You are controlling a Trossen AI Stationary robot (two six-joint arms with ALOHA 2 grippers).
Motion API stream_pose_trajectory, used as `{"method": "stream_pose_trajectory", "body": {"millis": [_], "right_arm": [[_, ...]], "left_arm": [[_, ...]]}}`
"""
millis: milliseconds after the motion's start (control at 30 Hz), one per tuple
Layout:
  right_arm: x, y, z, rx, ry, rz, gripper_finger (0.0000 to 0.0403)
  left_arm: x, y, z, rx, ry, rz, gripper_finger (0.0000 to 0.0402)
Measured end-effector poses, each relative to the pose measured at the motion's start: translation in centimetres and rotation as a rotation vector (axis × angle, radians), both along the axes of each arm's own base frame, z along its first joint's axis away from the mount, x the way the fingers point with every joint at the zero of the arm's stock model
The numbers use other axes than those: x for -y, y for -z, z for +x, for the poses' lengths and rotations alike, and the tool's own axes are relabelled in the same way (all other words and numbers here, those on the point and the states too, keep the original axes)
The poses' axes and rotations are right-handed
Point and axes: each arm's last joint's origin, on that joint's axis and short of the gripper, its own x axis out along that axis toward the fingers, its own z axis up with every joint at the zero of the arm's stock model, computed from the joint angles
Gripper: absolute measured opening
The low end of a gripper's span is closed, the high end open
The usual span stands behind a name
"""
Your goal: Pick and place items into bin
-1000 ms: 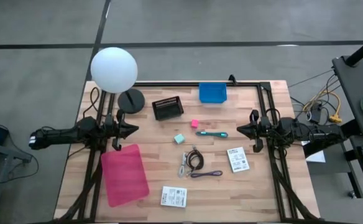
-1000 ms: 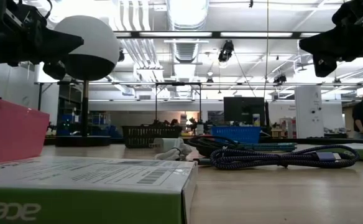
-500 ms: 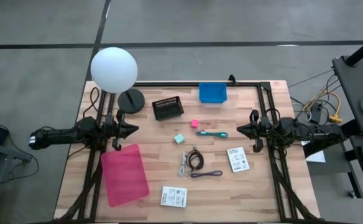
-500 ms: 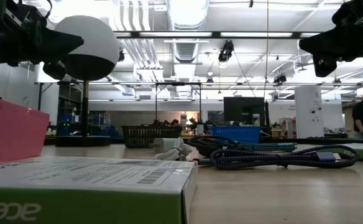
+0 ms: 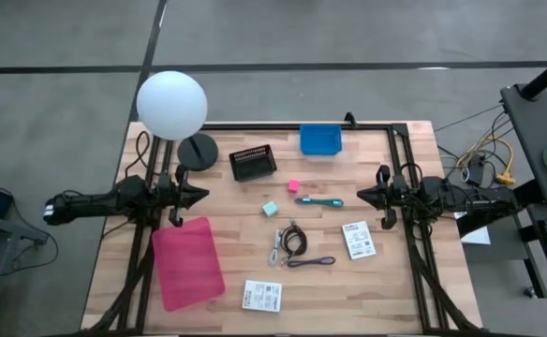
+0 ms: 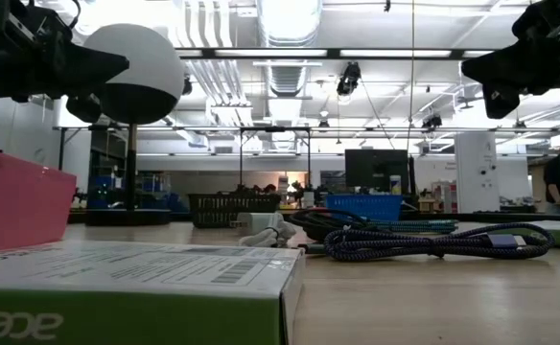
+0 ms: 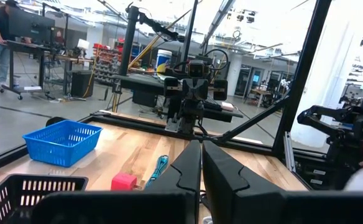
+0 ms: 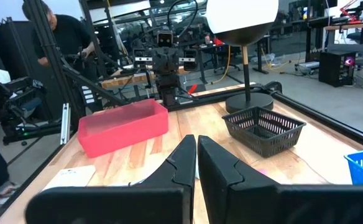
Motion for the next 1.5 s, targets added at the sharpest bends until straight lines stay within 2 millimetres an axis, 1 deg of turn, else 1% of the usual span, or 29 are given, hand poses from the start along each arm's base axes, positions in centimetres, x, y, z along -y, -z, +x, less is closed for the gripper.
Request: {"method": "stream_pose_trajectory", "body": {"millis": [67,233,533,600,667,767,833,967,1100,1167,1267,1400,1500], "right_arm": [[0.0,-0.1,0.0,0.010,0.000,0.027,0.0009],[0.0,-0.5,0.0,0.058,-0.006,0.160,0.0009],[0.0,-1.2,-0.1,0.140,-0.014,0.192,0.0009],[0.0,-1.4,-0.1,0.158,-0.016,0.206,0.0009],[0.1,-1.6,-0.2,0.188,-0.004,0.280,0.0009],[0.4,-1.6,-0.2,0.223,0.099,0.428,0.0009],[0.6,-1.6,-0.3,0.243,0.169,0.479,0.0009],[0.8,-1.6,-0.3,0.255,0.212,0.496,0.0009],[0.8,-1.5,-0.3,0.251,0.217,0.491,0.0010],[0.8,-1.5,-0.2,0.246,0.220,0.490,0.0014],[0.8,-1.4,-0.1,0.241,0.246,0.493,0.0030],[0.8,-1.5,0.2,0.241,0.252,0.470,0.0067],[0.8,-1.8,0.5,0.257,0.253,0.442,0.0100]], "left_arm": [[0.0,0.0,0.0,0.001,0.000,0.000,0.0000],[0.0,0.0,0.0,0.001,0.000,0.000,0.0000],[0.0,-0.1,0.0,0.015,0.000,0.001,0.0000],[0.0,-0.4,-0.1,0.046,0.000,0.003,0.0000],[0.0,-0.9,-0.1,0.094,0.000,0.003,0.0000],[0.0,-1.8,-0.3,0.198,0.007,-0.062,0.0000],[-0.1,-2.3,-0.5,0.255,-0.011,-0.072,0.0000],[-0.1,-3.0,-0.8,0.334,-0.014,-0.068,0.0000],[-0.3,-3.1,-0.8,0.342,-0.098,-0.092,0.0002],[-0.4,-3.0,-0.7,0.333,-0.116,-0.097,0.0013],[-0.4,-2.9,-0.6,0.324,-0.137,-0.106,0.0045],[-0.5,-3.1,-0.6,0.356,-0.131,-0.191,0.0101],[-0.5,-3.5,-0.7,0.387,-0.109,-0.259,0.0133]]}}
